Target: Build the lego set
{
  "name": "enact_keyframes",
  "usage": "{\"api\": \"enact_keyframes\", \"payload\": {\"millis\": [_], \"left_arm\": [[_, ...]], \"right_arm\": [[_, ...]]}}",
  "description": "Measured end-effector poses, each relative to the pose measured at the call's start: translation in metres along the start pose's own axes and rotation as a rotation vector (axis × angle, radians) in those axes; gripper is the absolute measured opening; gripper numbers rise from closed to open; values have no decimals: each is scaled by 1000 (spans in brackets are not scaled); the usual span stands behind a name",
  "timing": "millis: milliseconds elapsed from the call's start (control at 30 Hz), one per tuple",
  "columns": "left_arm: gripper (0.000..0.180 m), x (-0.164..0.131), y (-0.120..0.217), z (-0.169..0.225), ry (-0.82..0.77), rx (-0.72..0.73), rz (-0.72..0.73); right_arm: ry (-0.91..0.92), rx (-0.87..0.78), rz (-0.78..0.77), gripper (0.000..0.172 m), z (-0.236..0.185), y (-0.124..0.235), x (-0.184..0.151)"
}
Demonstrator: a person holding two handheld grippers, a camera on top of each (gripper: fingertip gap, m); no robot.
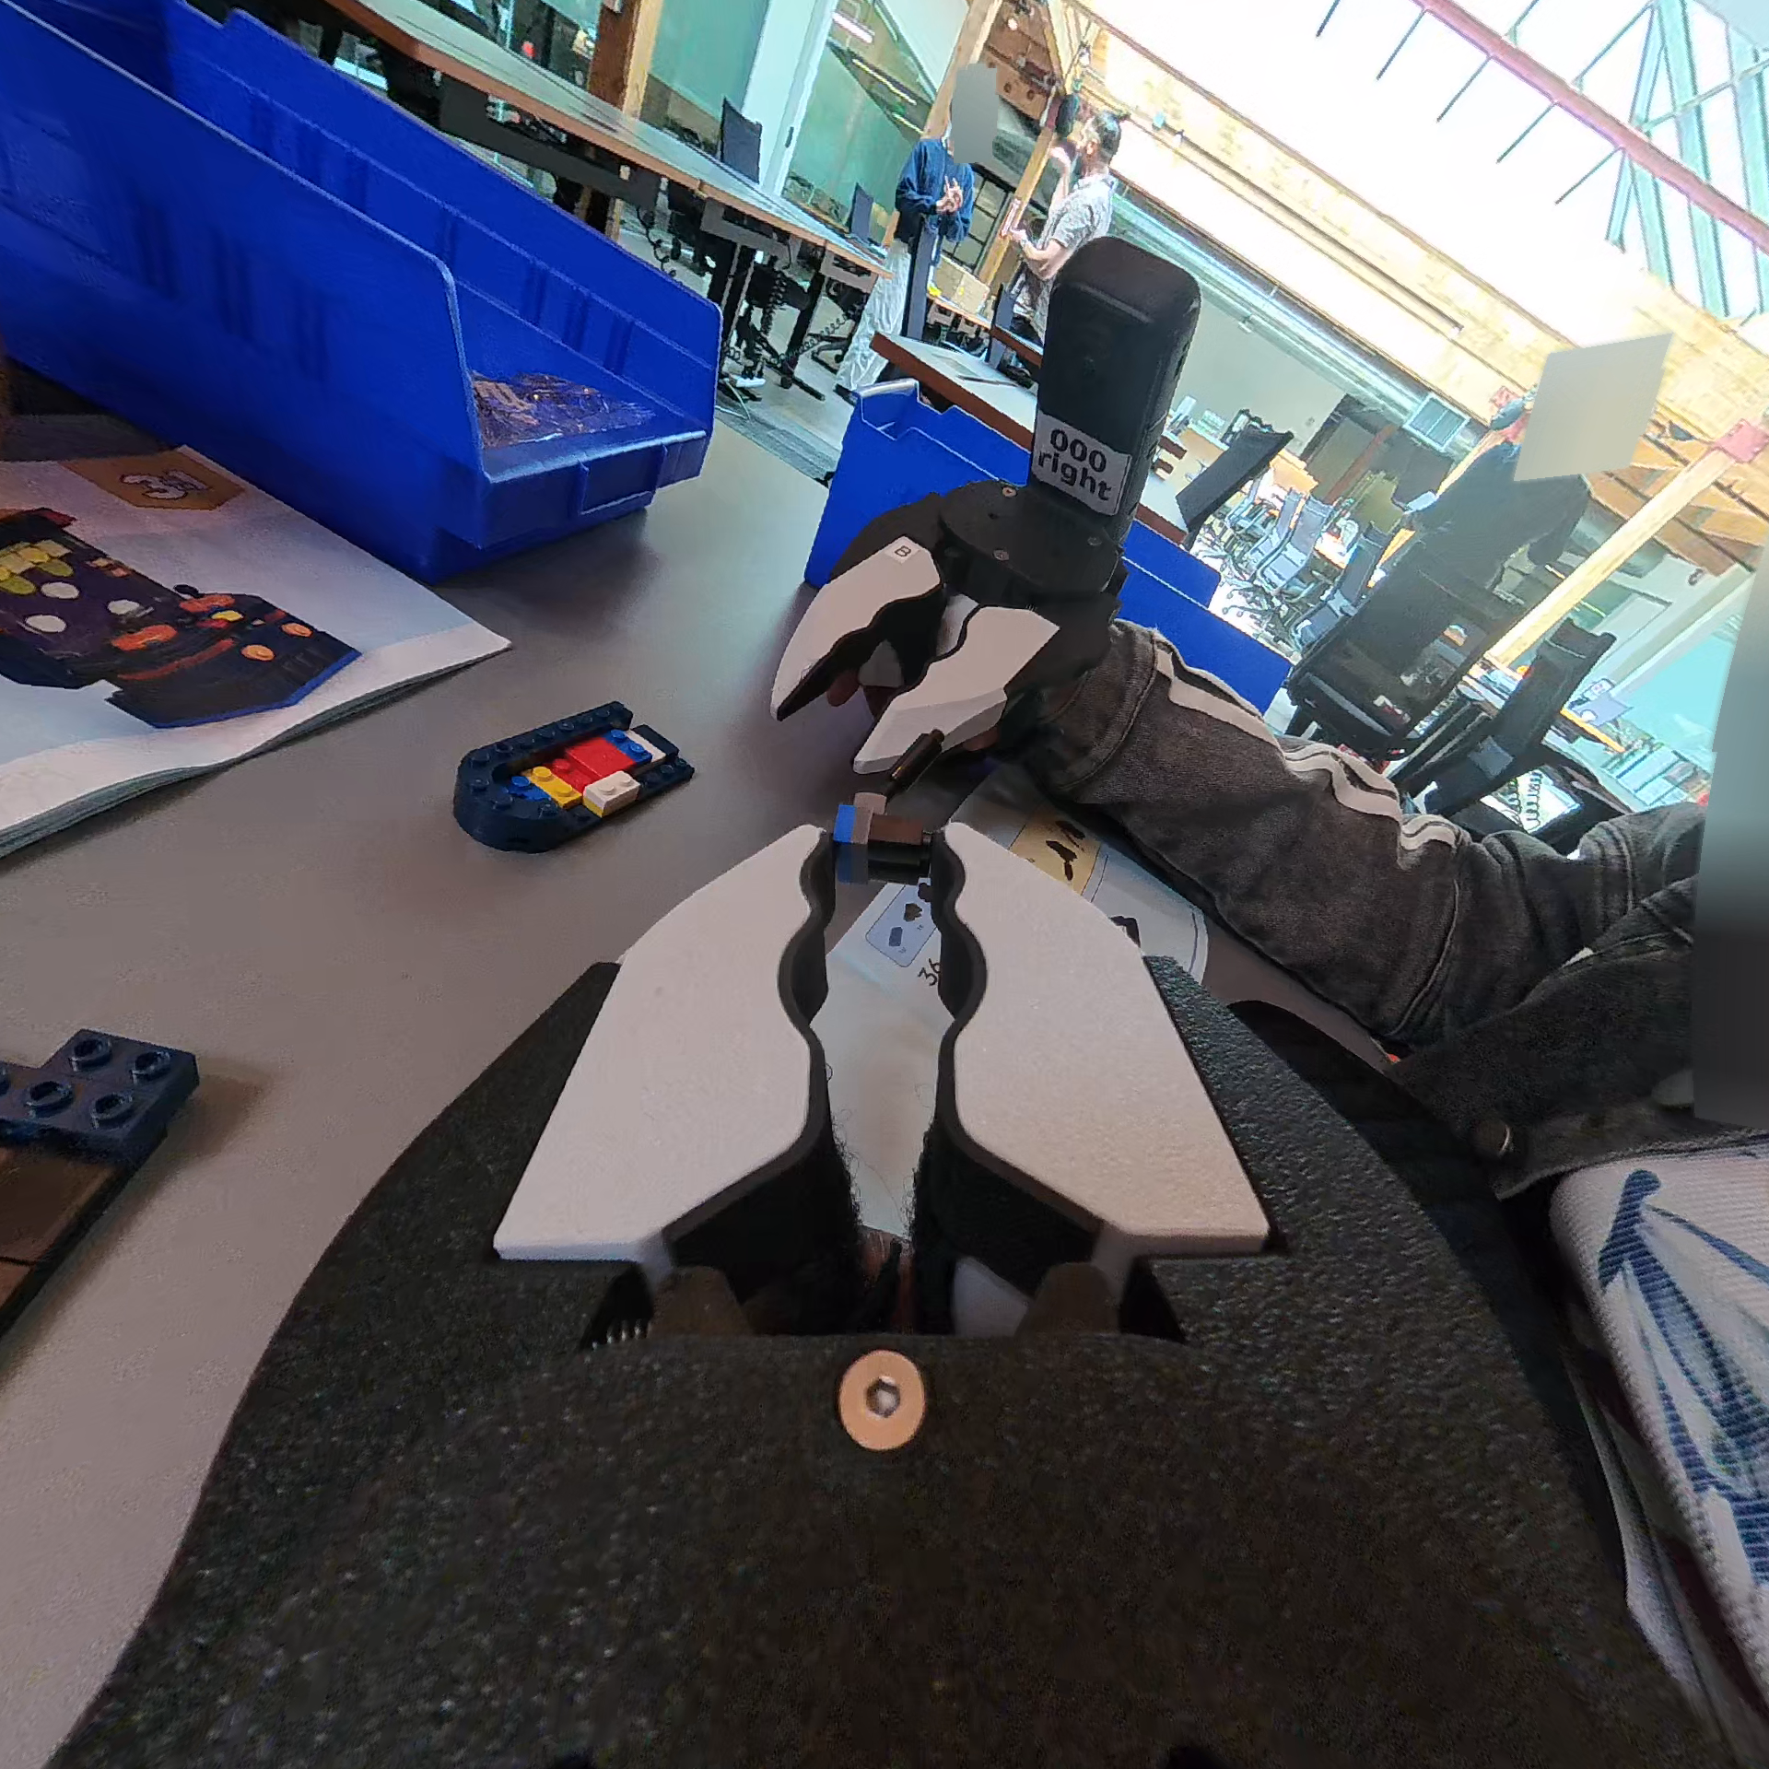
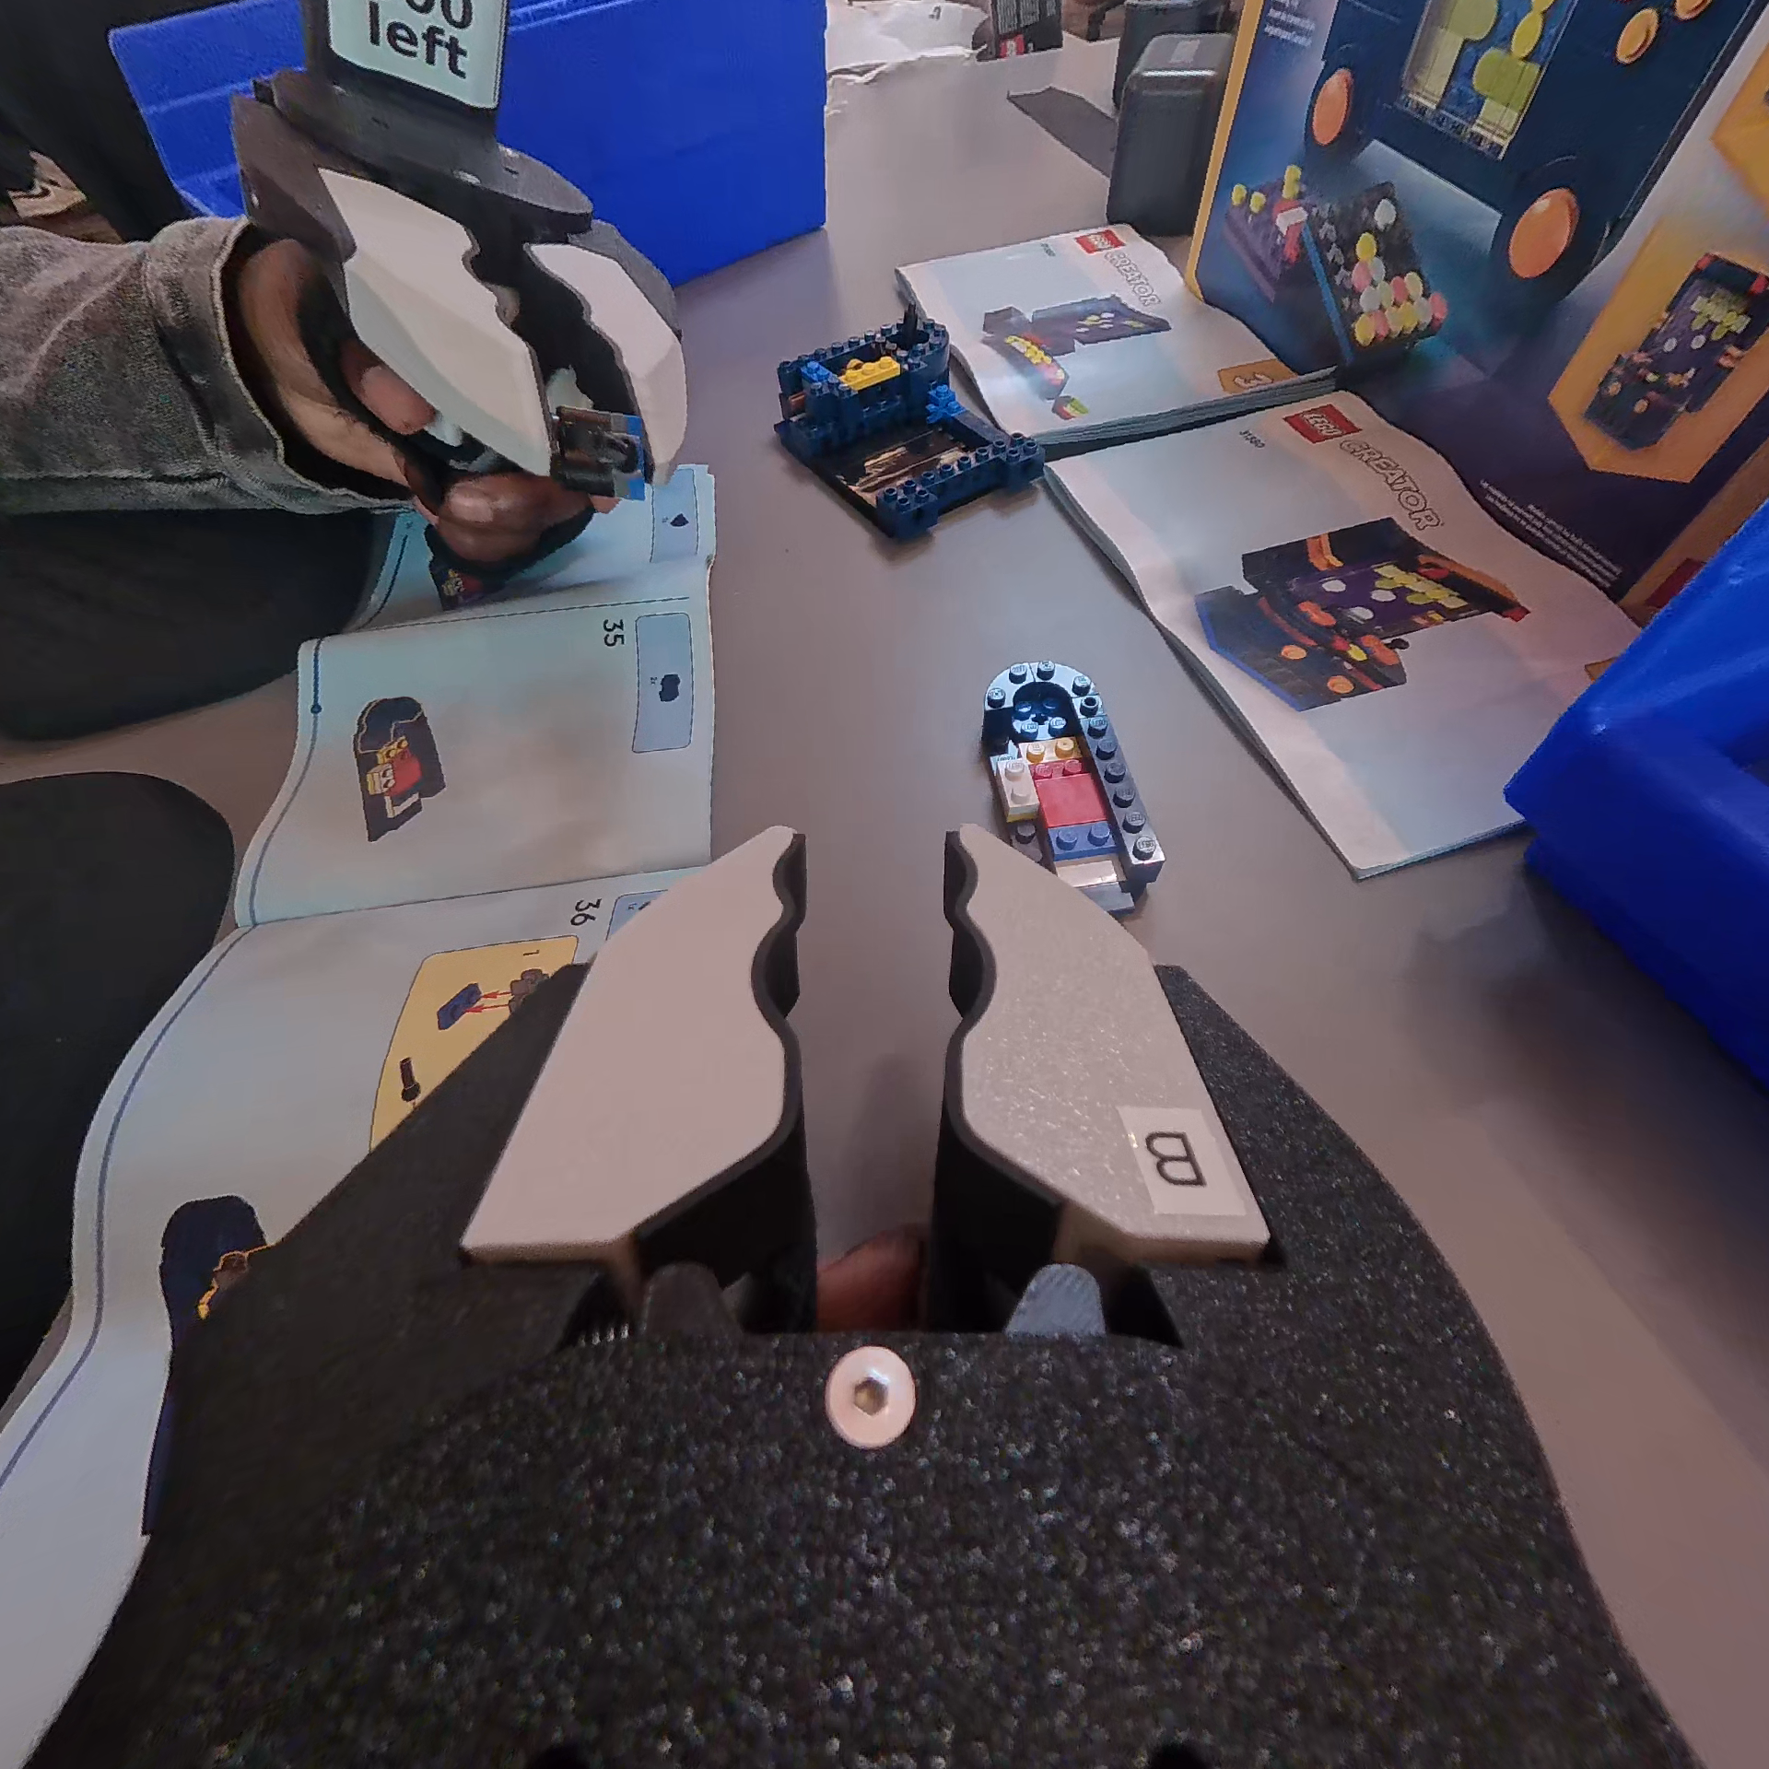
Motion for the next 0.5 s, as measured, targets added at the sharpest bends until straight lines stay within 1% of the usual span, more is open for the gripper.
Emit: {"api": "enact_keyframes", "payload": {"millis": [500], "left_arm": [[19, -3, 0, -1, 14, 4, -19]], "right_arm": [[-19, -3, -18, 29, 1, 0, -2]]}}
Point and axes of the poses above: each gripper's, where its closed fingertips meet, y back along the fingers, x out of its top, z = x × y across the jaws, the point moved 6 cm from there along y, back along the fingers, and after that the axes turned 15 degrees about z, right-handed, at the moved point
